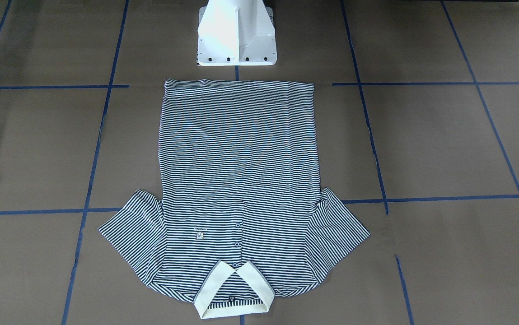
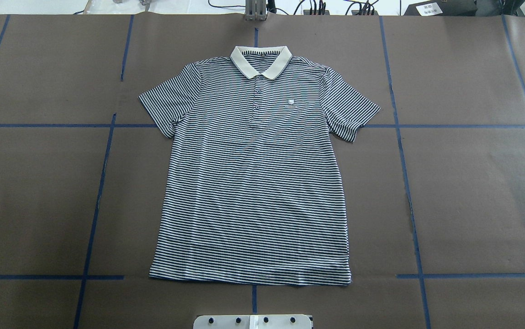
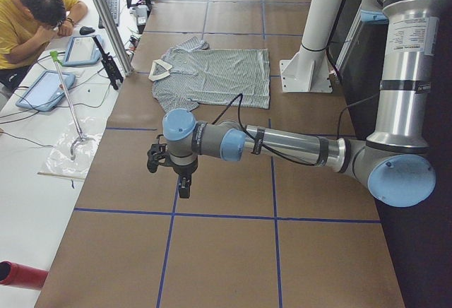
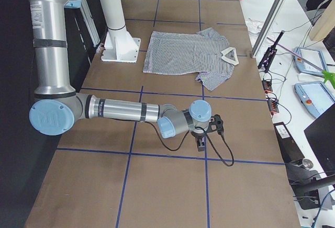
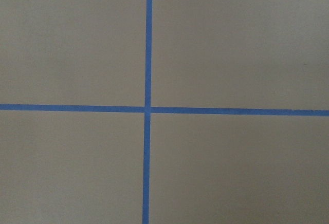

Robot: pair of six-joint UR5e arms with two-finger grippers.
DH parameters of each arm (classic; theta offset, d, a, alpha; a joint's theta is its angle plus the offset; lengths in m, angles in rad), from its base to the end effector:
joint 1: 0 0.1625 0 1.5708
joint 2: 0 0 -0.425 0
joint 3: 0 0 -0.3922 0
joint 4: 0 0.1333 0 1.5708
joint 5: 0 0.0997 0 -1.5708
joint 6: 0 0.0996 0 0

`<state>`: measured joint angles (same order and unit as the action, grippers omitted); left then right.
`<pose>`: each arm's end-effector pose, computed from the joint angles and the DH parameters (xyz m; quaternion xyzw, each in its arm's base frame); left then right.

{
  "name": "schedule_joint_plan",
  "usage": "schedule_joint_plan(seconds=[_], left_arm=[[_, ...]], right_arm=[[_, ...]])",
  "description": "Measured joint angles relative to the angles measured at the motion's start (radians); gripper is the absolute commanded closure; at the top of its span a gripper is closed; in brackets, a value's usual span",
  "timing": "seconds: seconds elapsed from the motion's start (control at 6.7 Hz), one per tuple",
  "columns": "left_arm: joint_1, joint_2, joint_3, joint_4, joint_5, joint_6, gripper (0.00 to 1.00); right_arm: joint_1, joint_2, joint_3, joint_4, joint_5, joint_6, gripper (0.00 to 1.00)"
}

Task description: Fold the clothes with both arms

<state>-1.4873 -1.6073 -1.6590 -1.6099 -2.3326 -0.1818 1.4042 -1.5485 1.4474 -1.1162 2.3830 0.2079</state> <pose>-0.0214 -0.5184 0.5933 0.0263 0.3773 -0.0151 0.9256 -0.0256 -0.5199 0.6567 0.0863 -0.4121 -0.0508 0.9056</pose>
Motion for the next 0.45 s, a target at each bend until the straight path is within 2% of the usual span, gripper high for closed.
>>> schedule_joint_plan(seconds=[0.45], left_arm=[[0.048, -0.007, 0.061, -0.066, 0.001, 0.142, 0.00]], right_arm=[[-0.002, -0.020, 0.028, -0.004, 0.001, -0.049, 0.00]])
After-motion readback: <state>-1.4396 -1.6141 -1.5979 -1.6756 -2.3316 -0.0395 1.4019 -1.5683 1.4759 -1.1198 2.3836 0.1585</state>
